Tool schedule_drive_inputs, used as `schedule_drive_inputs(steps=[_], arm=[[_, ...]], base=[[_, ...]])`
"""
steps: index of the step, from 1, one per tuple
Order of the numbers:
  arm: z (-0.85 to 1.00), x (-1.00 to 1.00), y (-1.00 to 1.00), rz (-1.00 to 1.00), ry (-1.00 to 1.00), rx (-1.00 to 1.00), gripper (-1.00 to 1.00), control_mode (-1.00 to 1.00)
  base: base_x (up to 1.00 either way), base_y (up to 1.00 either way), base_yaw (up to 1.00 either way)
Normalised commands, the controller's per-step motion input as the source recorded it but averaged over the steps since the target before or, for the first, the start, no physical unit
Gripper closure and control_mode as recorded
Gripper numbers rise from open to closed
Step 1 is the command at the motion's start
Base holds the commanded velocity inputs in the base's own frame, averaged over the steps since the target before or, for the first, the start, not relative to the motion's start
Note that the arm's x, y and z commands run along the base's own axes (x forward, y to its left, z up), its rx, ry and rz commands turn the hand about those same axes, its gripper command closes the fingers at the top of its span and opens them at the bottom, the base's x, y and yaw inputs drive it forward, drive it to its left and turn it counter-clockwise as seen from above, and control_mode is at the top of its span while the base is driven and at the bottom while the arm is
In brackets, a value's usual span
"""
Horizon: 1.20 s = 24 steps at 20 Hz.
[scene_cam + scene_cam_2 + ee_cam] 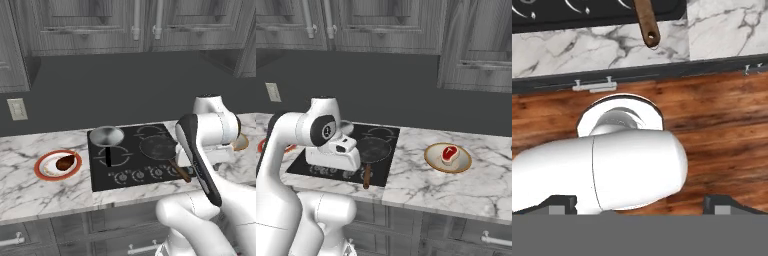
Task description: Place one of the steaks on the plate and the other in the bowl. Then place the bowl in the fridge.
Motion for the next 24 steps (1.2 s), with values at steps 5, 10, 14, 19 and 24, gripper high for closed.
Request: schedule_drive_inputs(steps=[5, 10, 14, 19, 24], arm=[[0.00, 0.00, -0.03, -0.03, 0.02, -0.01, -1.00, -1.00], [0.00, 0.00, 0.00, 0.00, -0.01, 0.00, -1.00, 1.00], [0.00, 0.00, 0.00, 0.00, 0.00, 0.00, -1.00, 1.00], [0.00, 0.00, 0.00, 0.00, 0.00, 0.00, -1.00, 1.00], [0.00, 0.00, 0.00, 0.00, 0.00, 0.00, -1.00, 1.00]], base=[[0.00, 0.00, 0.00], [-0.11, -0.02, -0.10], [-0.35, -0.01, -0.79], [-0.23, -0.01, -0.84], [-0.04, -0.13, -0.85]])
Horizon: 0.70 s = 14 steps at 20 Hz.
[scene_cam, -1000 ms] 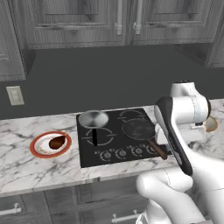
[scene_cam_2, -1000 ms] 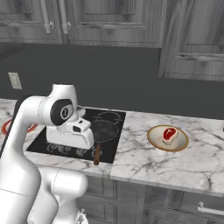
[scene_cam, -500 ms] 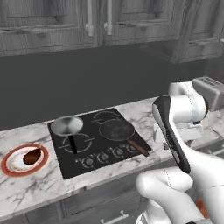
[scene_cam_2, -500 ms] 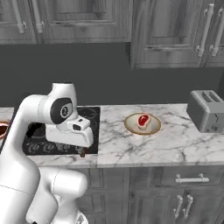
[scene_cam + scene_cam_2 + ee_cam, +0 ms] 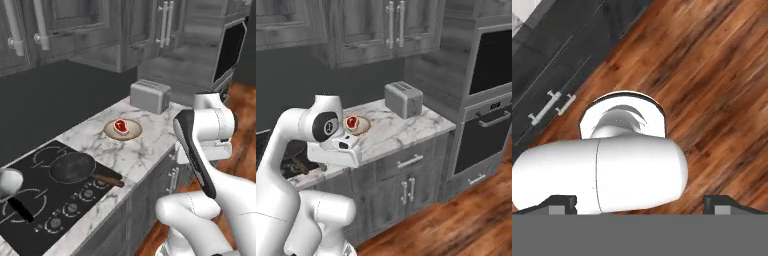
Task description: Place one of the steaks on the plate and the other in the bowl. Then place the bowl in the fridge.
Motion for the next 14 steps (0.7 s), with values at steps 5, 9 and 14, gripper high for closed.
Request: schedule_drive_inputs(steps=[5, 9, 14], arm=[[0.00, 0.00, 0.00, 0.00, 0.00, 0.00, -1.00, 1.00], [0.00, 0.00, 0.00, 0.00, 0.00, 0.00, -1.00, 1.00], [0.00, 0.00, 0.00, 0.00, 0.00, 0.00, -1.00, 1.00]], base=[[0.00, -0.40, -0.79], [0.00, -0.53, -0.82], [0.01, -0.45, -0.89]])
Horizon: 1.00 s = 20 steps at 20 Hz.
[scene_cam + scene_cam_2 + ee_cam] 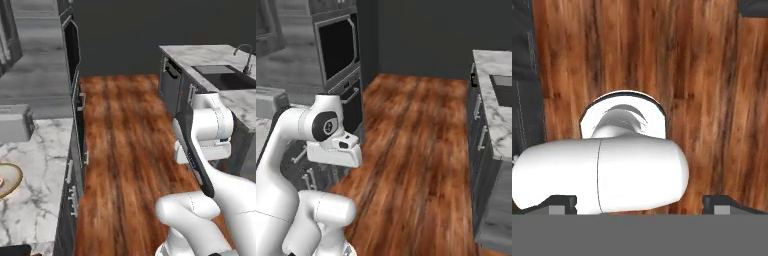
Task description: Place one of the steaks on the plate and the other in the bowl. Then place the bowl in the fridge.
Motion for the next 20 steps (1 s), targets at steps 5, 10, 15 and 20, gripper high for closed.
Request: schedule_drive_inputs(steps=[5, 10, 15, 20], arm=[[0.00, 0.00, 0.00, 0.00, 0.00, 0.00, -1.00, 1.00], [0.00, 0.00, 0.00, 0.00, 0.00, 0.00, -1.00, 1.00], [0.00, 0.00, 0.00, 0.00, 0.00, 0.00, -1.00, 1.00], [0.00, 0.00, 0.00, 0.00, 0.00, 0.00, -1.00, 1.00]], base=[[0.02, -0.43, -0.89], [0.03, -0.44, -0.89], [0.15, -0.38, -0.84], [0.37, -0.12, -0.79]])
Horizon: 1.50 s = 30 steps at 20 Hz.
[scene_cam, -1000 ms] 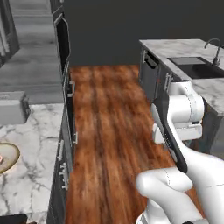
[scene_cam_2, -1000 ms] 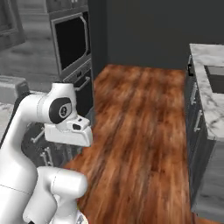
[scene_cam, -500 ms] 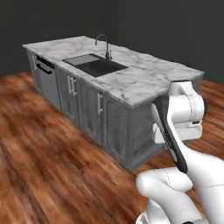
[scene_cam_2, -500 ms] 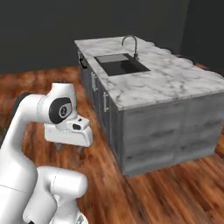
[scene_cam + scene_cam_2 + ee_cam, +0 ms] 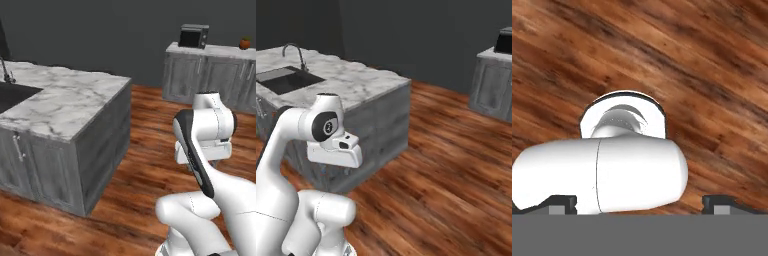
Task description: Place one of the steaks on the plate and the other in the bowl. Then place the bowl in the fridge.
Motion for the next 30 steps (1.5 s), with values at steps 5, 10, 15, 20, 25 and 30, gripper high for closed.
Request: schedule_drive_inputs(steps=[5, 10, 15, 20, 25, 30], arm=[[0.00, 0.00, 0.00, 0.00, 0.00, 0.00, -1.00, 1.00], [0.00, 0.00, 0.00, 0.00, 0.00, 0.00, -1.00, 1.00], [0.00, 0.00, 0.00, 0.00, 0.00, 0.00, -1.00, 1.00], [0.00, 0.00, 0.00, 0.00, 0.00, 0.00, -1.00, 1.00], [0.00, 0.00, 0.00, 0.00, 0.00, 0.00, -1.00, 1.00], [0.00, 0.00, 0.00, 0.00, 0.00, 0.00, -1.00, 1.00]], base=[[0.53, -0.04, -0.74], [0.78, 0.01, -0.64], [0.87, 0.07, -0.46], [0.50, 0.03, -0.71], [0.65, 0.02, -0.73], [0.75, 0.02, -0.70]])
